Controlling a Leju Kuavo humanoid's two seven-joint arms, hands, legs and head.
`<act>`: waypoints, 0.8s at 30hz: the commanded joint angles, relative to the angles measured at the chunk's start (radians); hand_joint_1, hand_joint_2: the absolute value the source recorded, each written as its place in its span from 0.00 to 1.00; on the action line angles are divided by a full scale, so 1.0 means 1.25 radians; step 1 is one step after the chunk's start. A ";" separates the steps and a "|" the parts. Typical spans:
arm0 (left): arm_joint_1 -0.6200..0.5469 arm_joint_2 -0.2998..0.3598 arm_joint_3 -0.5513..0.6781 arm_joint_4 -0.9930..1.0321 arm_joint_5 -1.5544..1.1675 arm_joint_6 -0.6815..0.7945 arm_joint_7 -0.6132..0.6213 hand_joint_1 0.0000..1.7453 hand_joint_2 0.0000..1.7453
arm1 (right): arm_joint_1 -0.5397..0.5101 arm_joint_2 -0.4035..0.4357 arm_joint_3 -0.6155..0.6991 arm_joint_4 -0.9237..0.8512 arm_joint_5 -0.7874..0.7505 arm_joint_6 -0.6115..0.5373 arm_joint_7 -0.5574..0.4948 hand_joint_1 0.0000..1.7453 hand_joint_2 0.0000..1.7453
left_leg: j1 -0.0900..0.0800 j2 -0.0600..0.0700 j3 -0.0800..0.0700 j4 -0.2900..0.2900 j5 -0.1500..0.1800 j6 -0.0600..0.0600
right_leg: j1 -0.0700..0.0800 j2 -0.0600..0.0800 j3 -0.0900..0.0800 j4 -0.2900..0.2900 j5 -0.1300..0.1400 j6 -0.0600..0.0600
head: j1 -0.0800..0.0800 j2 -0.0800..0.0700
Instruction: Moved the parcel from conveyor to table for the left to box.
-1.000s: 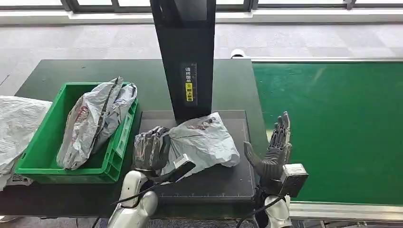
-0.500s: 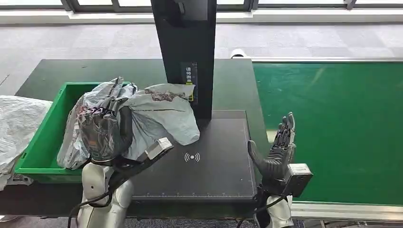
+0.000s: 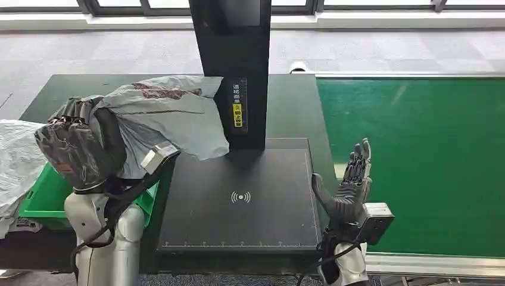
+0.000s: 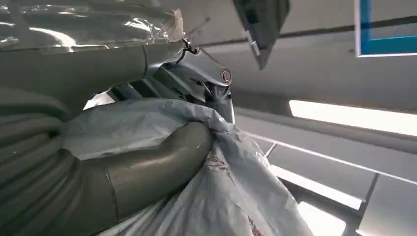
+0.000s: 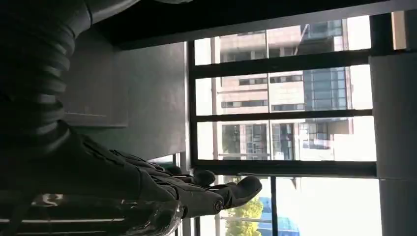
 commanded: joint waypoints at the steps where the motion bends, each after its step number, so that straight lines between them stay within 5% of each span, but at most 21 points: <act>1: -0.284 -0.018 0.451 0.344 0.019 0.002 -0.144 1.00 1.00 | -0.023 -0.004 -0.007 0.039 0.000 0.004 0.003 0.00 1.00 | 0.000 0.000 0.002 -0.001 0.002 0.000 | 0.000 0.000 0.002 -0.001 0.001 -0.001 | -0.001 0.000; 8: -0.329 0.008 0.482 0.445 -0.004 0.002 -0.093 1.00 1.00 | -0.009 0.002 -0.024 0.021 0.010 0.013 0.003 0.00 1.00 | 0.000 -0.001 0.001 -0.001 0.003 -0.001 | 0.000 -0.002 0.001 -0.001 0.002 -0.002 | 0.000 0.000; 9: -0.365 0.003 0.554 0.501 -0.039 0.002 -0.112 1.00 1.00 | -0.011 0.003 -0.025 0.023 0.013 0.015 0.003 0.00 1.00 | 0.000 -0.001 0.001 0.000 0.002 -0.001 | 0.000 -0.001 0.000 0.000 0.002 -0.002 | 0.000 0.000; 13: -0.356 0.068 0.494 0.578 -0.034 0.002 0.005 1.00 1.00 | -0.004 0.005 -0.030 0.016 0.019 0.024 0.003 0.00 1.00 | 0.000 -0.003 0.001 -0.002 0.003 -0.001 | 0.001 -0.003 0.002 -0.001 0.002 -0.002 | 0.000 0.000; 24: -0.361 0.096 0.501 0.633 -0.043 0.002 0.082 1.00 1.00 | -0.001 0.009 -0.039 0.015 0.029 0.034 0.003 0.00 1.00 | 0.000 -0.002 0.000 0.000 0.002 -0.001 | 0.001 -0.001 0.000 0.000 0.002 -0.002 | 0.000 0.000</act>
